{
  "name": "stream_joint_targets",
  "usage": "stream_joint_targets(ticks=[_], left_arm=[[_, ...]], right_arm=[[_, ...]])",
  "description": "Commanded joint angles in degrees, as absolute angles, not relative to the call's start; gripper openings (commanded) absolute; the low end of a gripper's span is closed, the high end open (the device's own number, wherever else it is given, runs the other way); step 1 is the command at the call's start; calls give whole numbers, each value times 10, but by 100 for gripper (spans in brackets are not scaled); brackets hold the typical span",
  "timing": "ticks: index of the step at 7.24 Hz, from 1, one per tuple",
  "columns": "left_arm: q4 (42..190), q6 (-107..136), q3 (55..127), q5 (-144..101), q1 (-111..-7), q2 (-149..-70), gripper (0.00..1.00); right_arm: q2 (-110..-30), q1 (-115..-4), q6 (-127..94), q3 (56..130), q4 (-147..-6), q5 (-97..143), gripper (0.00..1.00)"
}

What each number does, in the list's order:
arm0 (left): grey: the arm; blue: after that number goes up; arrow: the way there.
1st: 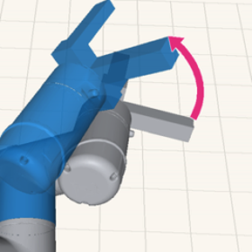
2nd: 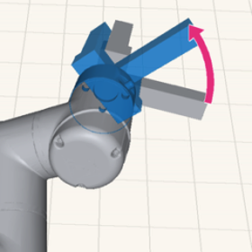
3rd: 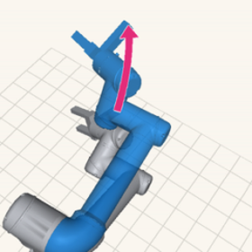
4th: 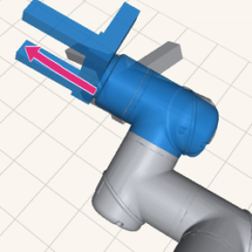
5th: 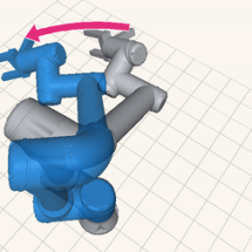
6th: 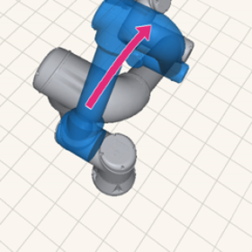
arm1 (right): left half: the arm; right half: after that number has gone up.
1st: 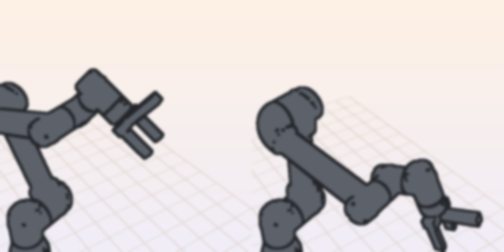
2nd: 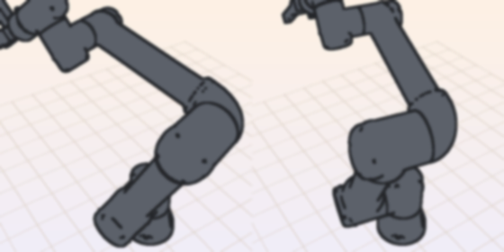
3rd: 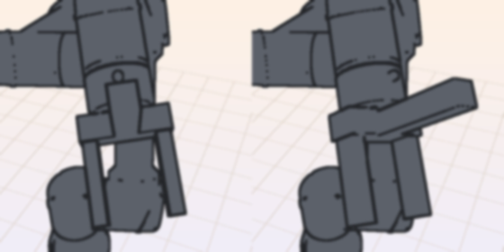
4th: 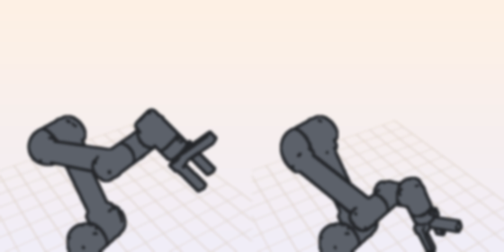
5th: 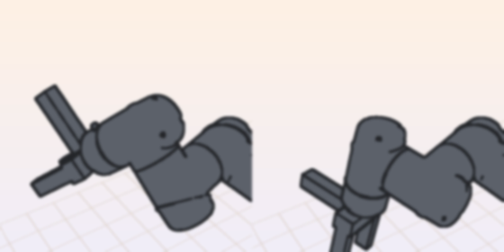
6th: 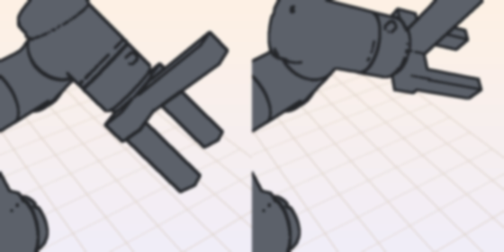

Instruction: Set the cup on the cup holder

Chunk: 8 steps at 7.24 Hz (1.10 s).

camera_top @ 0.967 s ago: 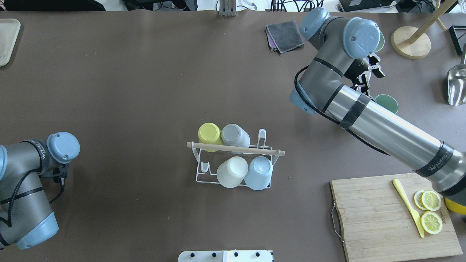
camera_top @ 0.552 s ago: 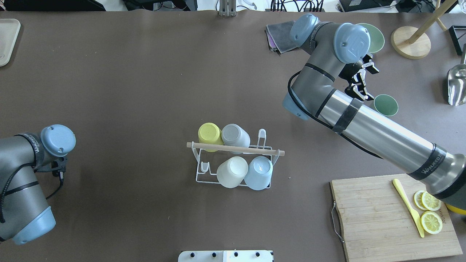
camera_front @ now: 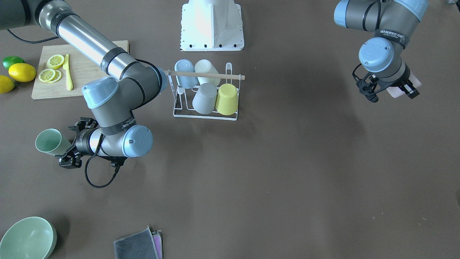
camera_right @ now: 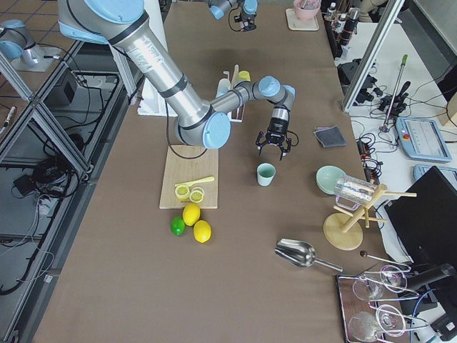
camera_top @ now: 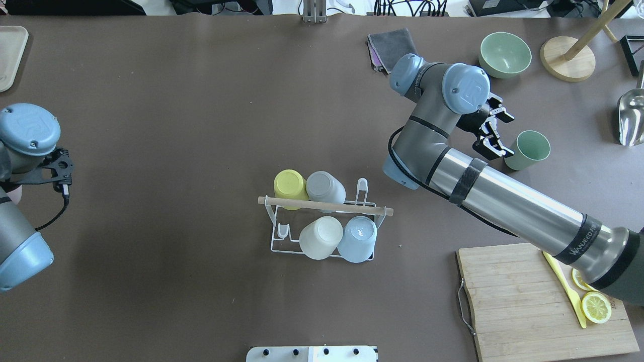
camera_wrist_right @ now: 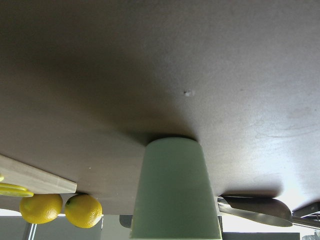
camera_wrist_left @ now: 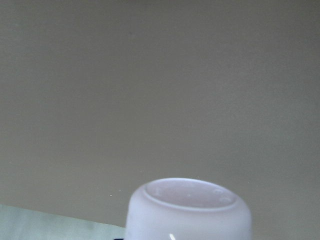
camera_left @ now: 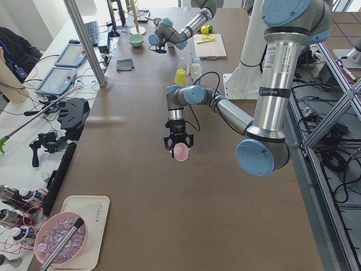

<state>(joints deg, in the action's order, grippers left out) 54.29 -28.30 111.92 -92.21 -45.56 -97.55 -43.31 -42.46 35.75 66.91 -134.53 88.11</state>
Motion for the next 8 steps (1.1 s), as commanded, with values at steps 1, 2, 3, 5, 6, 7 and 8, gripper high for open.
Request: stream_joint_targets(ticks=[1,2,3,5,6,7,8], left_arm=[[564,-282,1119,-924,-489,-1007,55],[563,-280,1119,-925,-494,-1033,55],[563,-279,1120,-925,-496,-1052,55],[559,-248,1121,-924,-500,-1094,55],[554,-248,1155,-924,-524,-1093,55],[542,-249,1184,-925,-532,-1092,54],[543,-248,1199,-925,-539,-1092,54]], right_arm=[[-435,-422,359,655,-1345,880,100],[-436,-421,359,650,-1338,879,100],[-436,-420,359,640,-1328,879,100],[-438,-417,361,630,-1328,875,100],[-438,-417,369,630,-1327,865,100],[-439,-417,371,630,-1327,865,100],[-443,-417,375,630,-1327,864,100]])
